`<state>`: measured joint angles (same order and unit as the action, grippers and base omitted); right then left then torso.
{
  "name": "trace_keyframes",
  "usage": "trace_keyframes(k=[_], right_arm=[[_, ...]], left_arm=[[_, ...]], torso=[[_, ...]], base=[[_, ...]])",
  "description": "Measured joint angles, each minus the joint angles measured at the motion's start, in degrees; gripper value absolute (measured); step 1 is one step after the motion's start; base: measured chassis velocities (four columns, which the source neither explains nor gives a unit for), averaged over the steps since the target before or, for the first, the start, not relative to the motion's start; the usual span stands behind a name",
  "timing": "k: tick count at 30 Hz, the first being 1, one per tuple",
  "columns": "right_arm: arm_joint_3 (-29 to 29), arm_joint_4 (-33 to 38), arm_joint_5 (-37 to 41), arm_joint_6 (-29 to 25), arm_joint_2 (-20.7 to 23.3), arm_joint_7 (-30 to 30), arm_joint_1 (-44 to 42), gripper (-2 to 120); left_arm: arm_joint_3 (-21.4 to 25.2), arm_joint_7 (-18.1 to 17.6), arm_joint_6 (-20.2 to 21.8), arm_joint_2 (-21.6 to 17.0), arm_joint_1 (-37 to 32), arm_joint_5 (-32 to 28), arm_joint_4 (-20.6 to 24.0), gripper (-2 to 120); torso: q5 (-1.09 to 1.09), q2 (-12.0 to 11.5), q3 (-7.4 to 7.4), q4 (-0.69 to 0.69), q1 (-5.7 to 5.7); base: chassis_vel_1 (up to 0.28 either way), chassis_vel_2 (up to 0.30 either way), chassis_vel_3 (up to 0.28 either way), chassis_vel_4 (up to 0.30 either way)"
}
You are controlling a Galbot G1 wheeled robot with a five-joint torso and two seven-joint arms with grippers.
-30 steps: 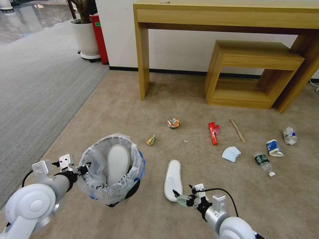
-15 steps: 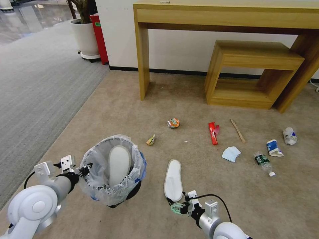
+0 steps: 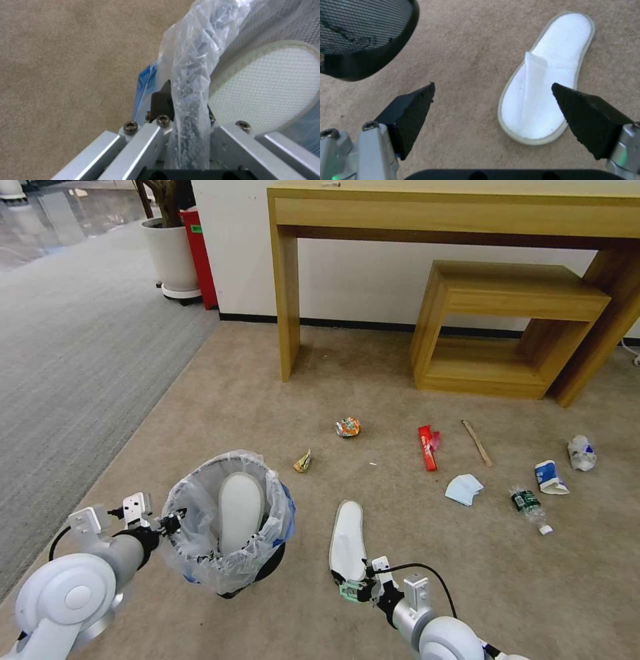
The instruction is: Pick up the trash bin and place the garbage on the floor into it.
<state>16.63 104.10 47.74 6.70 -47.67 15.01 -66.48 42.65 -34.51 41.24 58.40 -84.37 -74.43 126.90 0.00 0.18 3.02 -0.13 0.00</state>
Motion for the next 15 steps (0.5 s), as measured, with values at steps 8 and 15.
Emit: trace_keyframes(k=[8, 15], right_arm=[[0.1, -2.2, 0.1, -0.7, -0.2, 0.1, 0.9, 89], [-0.7, -2.8, -0.2, -1.0, 0.0, 0.0, 0.6, 89]], left_arm=[[0.0, 0.0, 0.0, 0.0, 0.0, -0.1, 0.1, 1], [-0.1, 0.0, 0.0, 0.1, -0.2, 0.0, 0.3, 1]], torso=[[0.0, 0.0, 0.0, 0.0, 0.0], [0.0, 0.0, 0.0, 0.0, 0.0]], base=[[0.0, 0.0, 0.0, 0.0], [0.0, 0.0, 0.0, 0.0]])
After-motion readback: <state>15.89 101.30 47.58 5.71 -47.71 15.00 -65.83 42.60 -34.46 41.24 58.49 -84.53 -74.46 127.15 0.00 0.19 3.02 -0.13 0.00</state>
